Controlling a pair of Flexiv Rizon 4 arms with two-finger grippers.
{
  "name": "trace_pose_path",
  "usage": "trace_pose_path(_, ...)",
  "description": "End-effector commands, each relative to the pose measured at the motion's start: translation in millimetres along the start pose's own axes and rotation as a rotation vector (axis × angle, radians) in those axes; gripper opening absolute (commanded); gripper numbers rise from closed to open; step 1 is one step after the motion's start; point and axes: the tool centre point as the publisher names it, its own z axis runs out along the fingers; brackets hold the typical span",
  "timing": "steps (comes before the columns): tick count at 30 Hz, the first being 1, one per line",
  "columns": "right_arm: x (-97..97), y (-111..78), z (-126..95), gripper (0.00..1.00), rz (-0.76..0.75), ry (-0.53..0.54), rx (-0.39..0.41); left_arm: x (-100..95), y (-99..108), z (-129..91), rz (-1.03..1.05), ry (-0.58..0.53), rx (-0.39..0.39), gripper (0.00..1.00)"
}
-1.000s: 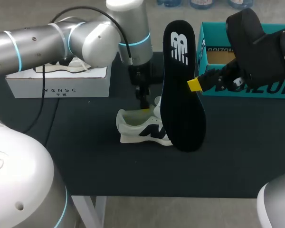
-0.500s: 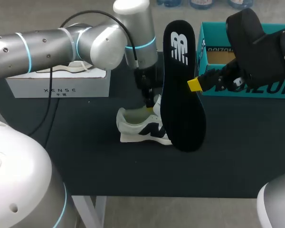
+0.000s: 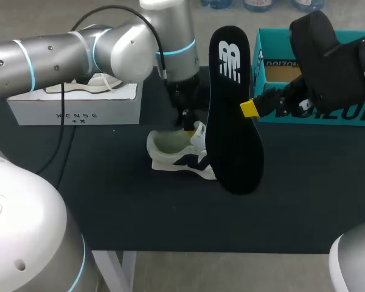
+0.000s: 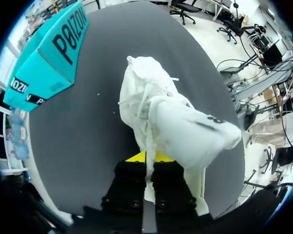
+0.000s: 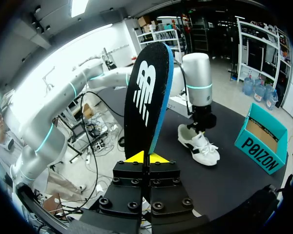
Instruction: Take the shoe out of the shoebox, open the shoe tongue, remove and reinsert the insole, then place the shoe into the shoebox
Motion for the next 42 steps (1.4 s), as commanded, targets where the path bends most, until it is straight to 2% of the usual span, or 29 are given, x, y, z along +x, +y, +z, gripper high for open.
trace_pose_path(1,0.2,4.7,2.4,0.00,0.001,0.000,0.008,-6.4,8.9,-21.0,0.303,0.154,0.071,0.00)
trace_pose_path(16,0.2,4.7,2.4,0.00,0.001,0.000,0.008,-6.4,8.9,-21.0,0.303,0.154,0.071,0.00)
trace_pose_path(18,0.2,4.7,2.4,0.00,0.001,0.000,0.008,-5.6,6.9,-24.6,0.370,0.179,0.026,0.00)
trace_pose_path(19,0.2,4.7,2.4,0.00,0.001,0.000,0.008,-5.7,7.0,-26.5,0.415,0.193,0.038,0.00)
trace_pose_path(24,0.2,4.7,2.4,0.00,0.001,0.000,0.008,-6.8,1.8,-31.6,0.606,0.256,-0.012,0.00)
trace_pose_path(30,0.2,4.7,2.4,0.00,0.001,0.000,0.008,-2.4,-4.9,-37.3,0.837,0.310,-0.027,0.00)
trace_pose_path(36,0.2,4.7,2.4,0.00,0.001,0.000,0.008,-4.3,-6.8,-35.9,0.971,0.340,-0.045,0.00)
trace_pose_path(42,0.2,4.7,2.4,0.00,0.001,0.000,0.008,-14.9,-14.1,-29.0,1.030,0.348,-0.043,0.00)
